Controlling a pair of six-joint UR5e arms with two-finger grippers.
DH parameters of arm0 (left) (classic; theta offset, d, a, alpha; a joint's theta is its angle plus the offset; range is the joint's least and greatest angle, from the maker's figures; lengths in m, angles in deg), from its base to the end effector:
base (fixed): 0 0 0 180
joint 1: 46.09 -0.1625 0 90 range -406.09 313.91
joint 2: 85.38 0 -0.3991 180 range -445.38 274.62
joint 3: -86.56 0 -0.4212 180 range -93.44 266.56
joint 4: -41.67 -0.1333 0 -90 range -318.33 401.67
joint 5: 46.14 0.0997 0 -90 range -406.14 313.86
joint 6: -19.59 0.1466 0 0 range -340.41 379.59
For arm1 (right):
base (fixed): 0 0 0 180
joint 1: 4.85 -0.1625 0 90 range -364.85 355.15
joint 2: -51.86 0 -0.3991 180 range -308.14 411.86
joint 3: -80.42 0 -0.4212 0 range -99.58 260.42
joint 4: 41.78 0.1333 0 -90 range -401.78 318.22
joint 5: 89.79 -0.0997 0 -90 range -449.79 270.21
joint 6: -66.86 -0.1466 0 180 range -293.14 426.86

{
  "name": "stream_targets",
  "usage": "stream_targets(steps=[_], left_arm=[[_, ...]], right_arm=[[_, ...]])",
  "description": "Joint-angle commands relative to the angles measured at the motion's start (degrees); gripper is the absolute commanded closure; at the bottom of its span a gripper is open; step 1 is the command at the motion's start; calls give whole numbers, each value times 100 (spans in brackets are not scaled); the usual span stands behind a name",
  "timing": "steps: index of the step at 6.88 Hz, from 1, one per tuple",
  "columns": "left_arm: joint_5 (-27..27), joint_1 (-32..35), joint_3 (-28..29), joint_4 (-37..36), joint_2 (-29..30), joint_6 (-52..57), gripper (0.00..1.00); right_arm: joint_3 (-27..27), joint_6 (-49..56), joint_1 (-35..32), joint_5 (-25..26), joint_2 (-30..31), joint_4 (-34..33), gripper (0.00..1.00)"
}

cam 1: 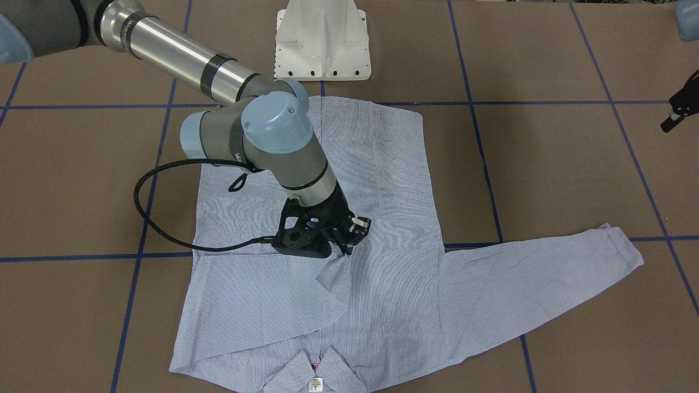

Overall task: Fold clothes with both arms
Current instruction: 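Lift the cuff with the right gripper and fold the sleeve across the shirt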

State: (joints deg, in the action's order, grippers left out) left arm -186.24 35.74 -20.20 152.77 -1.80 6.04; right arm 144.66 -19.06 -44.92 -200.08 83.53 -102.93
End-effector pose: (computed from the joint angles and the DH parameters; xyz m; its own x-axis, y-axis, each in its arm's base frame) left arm 0.0510 -0.5017 0.5117 0.5904 0.2758 -0.7585 0.0176 0.9352 0.3537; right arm -0.6074 -0.6187 0.1235 0.3915 0.2422 0.8877 -0.3438 0.9334 -0.1030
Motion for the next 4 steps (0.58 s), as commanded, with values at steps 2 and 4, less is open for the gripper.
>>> stream_targets(steps=[2,4], left_arm=[[-9,-18,181,9,87,-16,0],[-53,-44,208,383,97,-155,0]], right_arm=[[-395,-416,349,507,-477,15,20],[-256,-826,368,561,-513,-3,1]])
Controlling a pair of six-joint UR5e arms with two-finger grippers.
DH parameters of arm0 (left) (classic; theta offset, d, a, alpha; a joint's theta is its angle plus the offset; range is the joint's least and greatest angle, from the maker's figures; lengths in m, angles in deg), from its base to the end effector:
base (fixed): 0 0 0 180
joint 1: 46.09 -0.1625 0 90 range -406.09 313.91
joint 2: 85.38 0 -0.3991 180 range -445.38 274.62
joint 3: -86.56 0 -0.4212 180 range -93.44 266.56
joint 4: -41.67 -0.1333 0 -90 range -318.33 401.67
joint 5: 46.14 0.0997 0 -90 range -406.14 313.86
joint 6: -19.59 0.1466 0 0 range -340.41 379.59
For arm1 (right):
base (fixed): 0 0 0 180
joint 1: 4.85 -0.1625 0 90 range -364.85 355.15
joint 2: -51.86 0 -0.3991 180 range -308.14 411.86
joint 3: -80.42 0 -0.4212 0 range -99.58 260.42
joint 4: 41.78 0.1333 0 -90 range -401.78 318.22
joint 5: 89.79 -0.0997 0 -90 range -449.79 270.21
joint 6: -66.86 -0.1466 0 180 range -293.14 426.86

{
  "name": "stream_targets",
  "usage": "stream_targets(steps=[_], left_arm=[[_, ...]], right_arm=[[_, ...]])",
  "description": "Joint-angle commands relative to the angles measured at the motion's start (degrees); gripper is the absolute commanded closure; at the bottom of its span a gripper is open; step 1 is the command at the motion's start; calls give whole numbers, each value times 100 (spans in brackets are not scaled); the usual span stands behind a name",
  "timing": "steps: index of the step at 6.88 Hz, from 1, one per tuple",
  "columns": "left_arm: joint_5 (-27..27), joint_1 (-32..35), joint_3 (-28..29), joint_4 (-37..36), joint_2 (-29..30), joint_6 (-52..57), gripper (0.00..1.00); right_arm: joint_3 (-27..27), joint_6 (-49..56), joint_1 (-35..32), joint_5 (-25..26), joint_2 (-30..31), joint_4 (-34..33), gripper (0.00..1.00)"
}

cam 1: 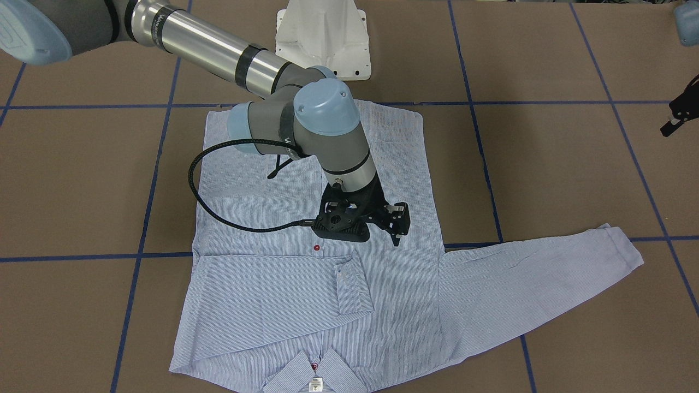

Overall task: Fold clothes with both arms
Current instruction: 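Lift the cuff with the right gripper and fold the sleeve across the shirt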

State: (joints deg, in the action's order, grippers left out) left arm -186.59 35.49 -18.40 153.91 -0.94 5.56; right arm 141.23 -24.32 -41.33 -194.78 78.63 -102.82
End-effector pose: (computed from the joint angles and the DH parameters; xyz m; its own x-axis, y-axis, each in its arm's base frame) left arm 0.0547 -0.5082 0.5181 0.5839 0.2745 -0.7640 0.0174 0.9367 0.3498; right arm -0.6483 -0.5980 0.0819 0.3569 0.2887 0.8884 -0.3964 0.9080 -0.1357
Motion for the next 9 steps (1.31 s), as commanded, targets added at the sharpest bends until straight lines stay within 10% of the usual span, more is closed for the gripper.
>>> stream_targets(steps=[1,7,9], left_arm=[[26,-307,341,786,107,-761,0],[552,-994,3354,2319,1458,-2472,6],[659,-1197,3771,2505,1706,-2481,21]], right_arm=[[420,-304,-113,-126,317,-57,1],[3661,178,-1369,-865,3434,-805,0],[3912,197,-1598,-900,3729,-813,0]])
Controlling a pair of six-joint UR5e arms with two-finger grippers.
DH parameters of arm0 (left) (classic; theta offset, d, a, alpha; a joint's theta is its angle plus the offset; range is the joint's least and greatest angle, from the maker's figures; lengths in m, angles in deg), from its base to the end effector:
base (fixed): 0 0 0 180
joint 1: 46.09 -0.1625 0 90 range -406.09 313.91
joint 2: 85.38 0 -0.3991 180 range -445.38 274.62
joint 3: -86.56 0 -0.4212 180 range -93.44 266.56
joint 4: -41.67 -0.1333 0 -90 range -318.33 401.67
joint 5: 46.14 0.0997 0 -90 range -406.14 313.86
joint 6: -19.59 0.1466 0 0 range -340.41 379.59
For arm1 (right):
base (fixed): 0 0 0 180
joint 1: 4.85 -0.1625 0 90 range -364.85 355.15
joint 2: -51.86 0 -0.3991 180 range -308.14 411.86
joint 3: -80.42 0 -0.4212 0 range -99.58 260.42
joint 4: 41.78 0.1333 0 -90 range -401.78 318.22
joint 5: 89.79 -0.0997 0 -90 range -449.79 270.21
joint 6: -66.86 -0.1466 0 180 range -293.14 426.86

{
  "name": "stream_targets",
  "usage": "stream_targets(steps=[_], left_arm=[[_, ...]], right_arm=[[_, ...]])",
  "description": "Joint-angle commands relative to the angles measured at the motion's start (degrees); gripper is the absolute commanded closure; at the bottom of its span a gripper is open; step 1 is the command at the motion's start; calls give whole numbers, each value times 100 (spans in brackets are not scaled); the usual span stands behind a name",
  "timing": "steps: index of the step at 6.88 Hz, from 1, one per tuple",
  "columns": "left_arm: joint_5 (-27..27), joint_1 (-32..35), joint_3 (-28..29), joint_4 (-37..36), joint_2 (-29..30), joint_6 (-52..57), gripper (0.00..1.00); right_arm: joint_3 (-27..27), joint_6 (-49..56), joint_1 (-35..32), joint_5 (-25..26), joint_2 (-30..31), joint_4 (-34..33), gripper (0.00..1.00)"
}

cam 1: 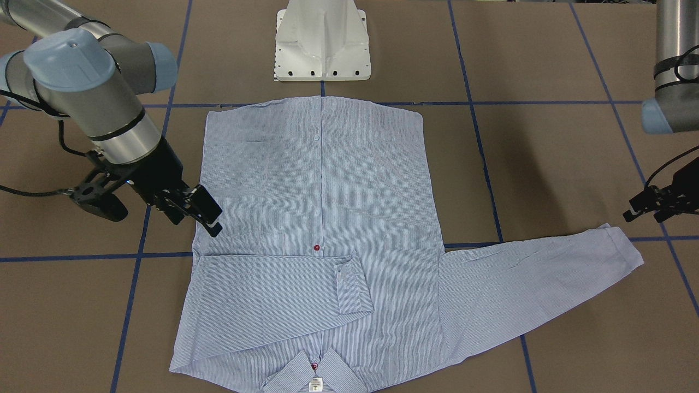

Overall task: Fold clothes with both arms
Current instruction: 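Release the sleeve and raise the right gripper while the left gripper grasps the other cuff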

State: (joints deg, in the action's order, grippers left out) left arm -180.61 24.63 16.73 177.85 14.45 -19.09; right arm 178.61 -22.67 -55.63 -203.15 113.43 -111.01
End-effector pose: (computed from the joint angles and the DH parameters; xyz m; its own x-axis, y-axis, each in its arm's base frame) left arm 0.1773 -0.5996 0.6578 0.5874 0.0080 -0.8093 0.1274 0.9866 0.1022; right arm -0.3813 -0.5861 0.2508 0.3448 0.4106 0.8441 -0.4972 0.8426 -0.2068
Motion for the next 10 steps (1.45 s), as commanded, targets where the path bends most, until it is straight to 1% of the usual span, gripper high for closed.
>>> stream_targets(steps=[1,2,3,5,6,7,8,10], left_arm=[[61,-154,381,128,230,-8,25],[61,-224,513,146,343,-8,30],[61,-321,610,155,379,-8,31],[61,-365,680,155,380,-8,48],[61,-374,672,155,380,-8,68],[61,-366,672,155,380,0,92],[52,-365,637,146,371,26,100],[52,-365,585,137,388,1,100]], right_arm=[[217,76,-256,-124,294,14,0],[270,85,-257,-82,390,32,0],[305,85,-257,-72,399,23,0],[323,76,-239,-108,391,15,0],[366,76,-239,-90,391,15,0],[367,68,-239,-81,391,6,0],[367,68,-239,-64,373,6,0],[384,15,-230,-37,347,6,0]])
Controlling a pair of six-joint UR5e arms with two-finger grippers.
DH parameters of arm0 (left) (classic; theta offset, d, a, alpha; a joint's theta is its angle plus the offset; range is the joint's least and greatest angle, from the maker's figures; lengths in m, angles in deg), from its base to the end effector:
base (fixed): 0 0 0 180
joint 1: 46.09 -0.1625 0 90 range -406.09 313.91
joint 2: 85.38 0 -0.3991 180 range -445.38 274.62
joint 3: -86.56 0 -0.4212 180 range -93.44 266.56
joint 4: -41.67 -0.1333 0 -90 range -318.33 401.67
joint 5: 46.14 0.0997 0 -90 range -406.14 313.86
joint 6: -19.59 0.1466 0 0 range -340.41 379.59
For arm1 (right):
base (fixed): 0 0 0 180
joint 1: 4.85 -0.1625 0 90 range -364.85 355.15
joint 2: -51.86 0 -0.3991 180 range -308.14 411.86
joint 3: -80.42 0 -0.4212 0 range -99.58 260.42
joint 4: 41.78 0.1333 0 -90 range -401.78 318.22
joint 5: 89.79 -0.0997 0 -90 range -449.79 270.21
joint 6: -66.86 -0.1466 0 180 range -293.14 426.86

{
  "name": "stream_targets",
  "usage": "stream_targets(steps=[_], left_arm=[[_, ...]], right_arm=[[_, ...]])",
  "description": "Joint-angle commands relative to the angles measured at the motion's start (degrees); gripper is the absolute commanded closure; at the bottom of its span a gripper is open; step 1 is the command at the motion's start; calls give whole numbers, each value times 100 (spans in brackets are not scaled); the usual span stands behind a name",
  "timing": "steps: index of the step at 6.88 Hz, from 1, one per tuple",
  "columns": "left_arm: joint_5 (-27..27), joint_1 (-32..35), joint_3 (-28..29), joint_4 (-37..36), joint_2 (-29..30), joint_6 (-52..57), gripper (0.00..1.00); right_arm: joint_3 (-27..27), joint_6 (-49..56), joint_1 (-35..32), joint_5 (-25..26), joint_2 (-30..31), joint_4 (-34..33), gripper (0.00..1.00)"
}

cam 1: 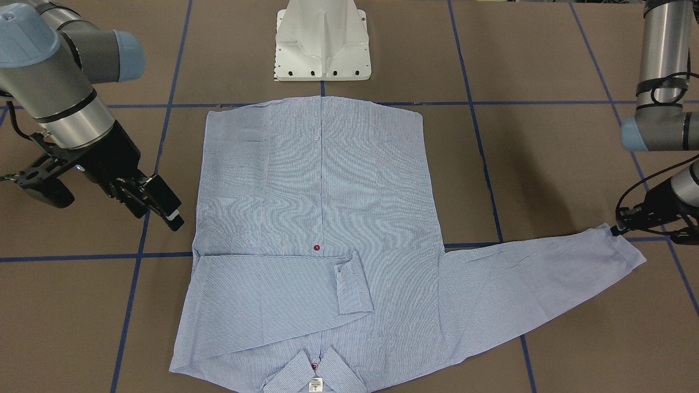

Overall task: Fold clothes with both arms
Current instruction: 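Release the sleeve and raise the right gripper while the left gripper grasps the other cuff, then fold the held sleeve across the shirt with the left gripper and release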

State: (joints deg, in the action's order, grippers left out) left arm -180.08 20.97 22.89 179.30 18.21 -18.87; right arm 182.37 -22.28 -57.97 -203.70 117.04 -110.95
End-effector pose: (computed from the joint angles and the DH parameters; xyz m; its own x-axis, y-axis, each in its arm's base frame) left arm 0.2230 -0.6079 0.6729 0.5970 0.0362 -0.8015 0.0659 0.9934 0.0939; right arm -0.3439 -0.5815 0.2602 0.3294 0.4162 0.8475 -0.5210 0.8287 -0.2045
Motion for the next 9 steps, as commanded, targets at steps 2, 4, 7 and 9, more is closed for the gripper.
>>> stream_targets(steps=[2,4,7,9], left_arm=[[16,0,-592,-130,213,-744,100],[-1,-43,-1145,-498,809,-2011,100],[278,-1322,-1790,-1211,2125,-4504,100],[998,-2158,-1711,-1212,3032,-5685,100]], right_arm=[[62,45,-49,-34,82,0,0],[202,459,-189,-70,328,8,0],[282,503,-559,-315,609,-62,0],[264,512,-638,-324,759,-53,0]])
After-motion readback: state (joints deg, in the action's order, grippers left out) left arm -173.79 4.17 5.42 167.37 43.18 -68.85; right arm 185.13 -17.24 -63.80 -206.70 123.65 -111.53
